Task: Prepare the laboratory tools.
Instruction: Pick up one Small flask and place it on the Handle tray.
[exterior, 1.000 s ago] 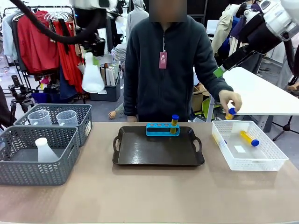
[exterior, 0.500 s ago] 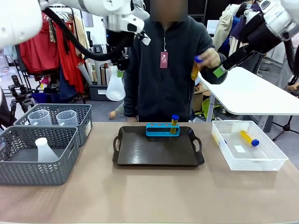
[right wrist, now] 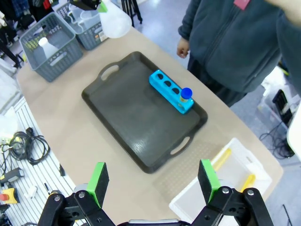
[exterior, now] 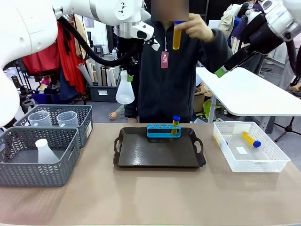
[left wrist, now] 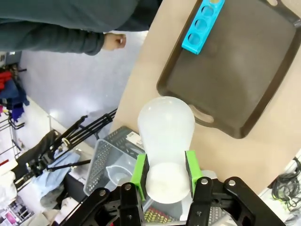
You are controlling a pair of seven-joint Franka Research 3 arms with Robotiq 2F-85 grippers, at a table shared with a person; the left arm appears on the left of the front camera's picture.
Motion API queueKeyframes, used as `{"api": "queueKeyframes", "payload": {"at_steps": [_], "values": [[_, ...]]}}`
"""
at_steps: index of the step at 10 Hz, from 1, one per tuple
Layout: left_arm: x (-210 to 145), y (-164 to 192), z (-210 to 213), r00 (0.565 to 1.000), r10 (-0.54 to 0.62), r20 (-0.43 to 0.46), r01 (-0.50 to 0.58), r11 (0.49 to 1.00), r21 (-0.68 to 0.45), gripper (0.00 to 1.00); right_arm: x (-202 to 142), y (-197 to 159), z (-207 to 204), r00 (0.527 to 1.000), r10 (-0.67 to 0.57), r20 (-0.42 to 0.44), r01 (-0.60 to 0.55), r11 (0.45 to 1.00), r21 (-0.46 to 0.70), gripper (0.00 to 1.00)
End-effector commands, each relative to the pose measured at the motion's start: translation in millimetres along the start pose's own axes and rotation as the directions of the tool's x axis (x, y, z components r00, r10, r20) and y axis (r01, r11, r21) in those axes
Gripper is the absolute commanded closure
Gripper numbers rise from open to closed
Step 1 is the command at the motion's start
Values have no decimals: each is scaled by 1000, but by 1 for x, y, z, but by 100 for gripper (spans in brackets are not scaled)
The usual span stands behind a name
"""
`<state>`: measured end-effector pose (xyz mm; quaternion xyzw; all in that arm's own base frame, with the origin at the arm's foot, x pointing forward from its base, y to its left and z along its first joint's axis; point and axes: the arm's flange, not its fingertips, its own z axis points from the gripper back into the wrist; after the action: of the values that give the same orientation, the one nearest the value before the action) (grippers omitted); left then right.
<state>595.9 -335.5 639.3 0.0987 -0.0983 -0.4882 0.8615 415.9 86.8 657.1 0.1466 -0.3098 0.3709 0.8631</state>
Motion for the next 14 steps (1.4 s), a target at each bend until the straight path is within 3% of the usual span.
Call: {"api": "queueKeyframes", "payload": {"at_steps": [1, 5, 10, 14], "values": [[-6, 1, 3, 1000, 3, -11, -3, 1000, 2, 100, -1, 0, 1, 1000, -1, 2, 1, 1000, 1, 0], [24, -14, -8, 999, -33, 42, 35, 999, -42, 100, -1, 0, 1, 1000, -1, 2, 1, 1000, 1, 0], [75, -45, -15, 977, -165, 132, 173, 984, -48, 100, -1, 0, 1, 1000, -1, 2, 1, 1000, 1, 0], [114, -64, -43, 954, -257, 152, 275, 955, -113, 100, -1, 0, 1, 1000, -1, 2, 1, 1000, 1, 0]]}}
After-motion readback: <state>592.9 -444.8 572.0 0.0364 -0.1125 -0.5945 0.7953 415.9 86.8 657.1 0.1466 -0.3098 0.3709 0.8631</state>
